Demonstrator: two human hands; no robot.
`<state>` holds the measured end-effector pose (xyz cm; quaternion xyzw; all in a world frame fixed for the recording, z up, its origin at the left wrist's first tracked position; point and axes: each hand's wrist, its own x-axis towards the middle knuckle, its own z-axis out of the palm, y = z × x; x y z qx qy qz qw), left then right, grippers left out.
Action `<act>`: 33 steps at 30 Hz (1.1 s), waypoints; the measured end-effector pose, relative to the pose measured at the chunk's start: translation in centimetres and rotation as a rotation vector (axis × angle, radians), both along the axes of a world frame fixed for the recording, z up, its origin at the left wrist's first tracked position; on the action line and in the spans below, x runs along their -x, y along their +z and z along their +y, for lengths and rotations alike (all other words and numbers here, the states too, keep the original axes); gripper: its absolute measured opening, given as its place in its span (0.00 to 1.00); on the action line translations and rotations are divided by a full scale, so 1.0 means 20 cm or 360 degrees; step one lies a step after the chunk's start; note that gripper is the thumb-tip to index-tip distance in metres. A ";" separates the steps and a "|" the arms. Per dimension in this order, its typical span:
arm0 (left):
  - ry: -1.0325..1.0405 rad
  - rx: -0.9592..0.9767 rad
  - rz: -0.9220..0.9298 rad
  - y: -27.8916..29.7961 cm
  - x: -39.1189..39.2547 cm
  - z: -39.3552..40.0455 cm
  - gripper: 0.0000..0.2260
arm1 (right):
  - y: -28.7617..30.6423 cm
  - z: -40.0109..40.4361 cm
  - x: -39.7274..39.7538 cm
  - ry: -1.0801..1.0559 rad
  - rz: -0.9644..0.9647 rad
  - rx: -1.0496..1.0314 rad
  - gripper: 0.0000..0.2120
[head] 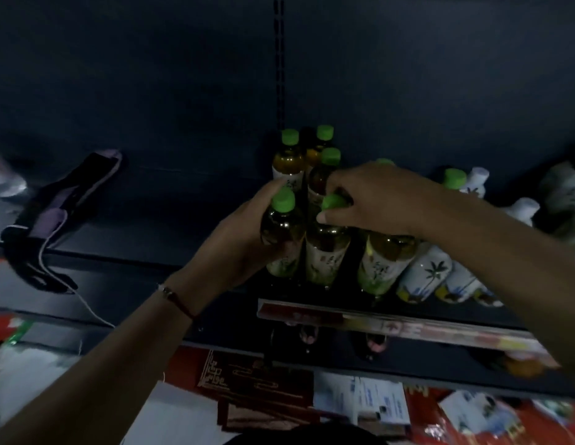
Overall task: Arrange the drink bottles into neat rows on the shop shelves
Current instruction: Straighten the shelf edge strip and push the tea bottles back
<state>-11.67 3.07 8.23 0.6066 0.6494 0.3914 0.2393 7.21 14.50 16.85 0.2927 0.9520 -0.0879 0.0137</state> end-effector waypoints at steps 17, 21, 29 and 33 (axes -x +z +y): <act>-0.0114 -0.0129 0.0001 -0.19 0.08 -0.03 0.37 | -0.02 -0.10 0.01 -0.0306 0.0182 -0.0077 0.18; -0.0036 -0.0222 0.0131 -0.20 0.04 -0.06 0.39 | -0.04 -0.11 -0.01 -0.0346 0.0250 -0.0056 0.17; -0.0030 -0.0307 0.0554 0.10 -0.02 -0.04 0.35 | 0.07 -0.05 -0.25 -0.0414 -0.0023 -0.0170 0.27; -0.0247 -0.0289 0.1125 0.19 -0.15 0.07 0.36 | 0.04 0.00 -0.35 -0.0350 -0.0056 0.0067 0.19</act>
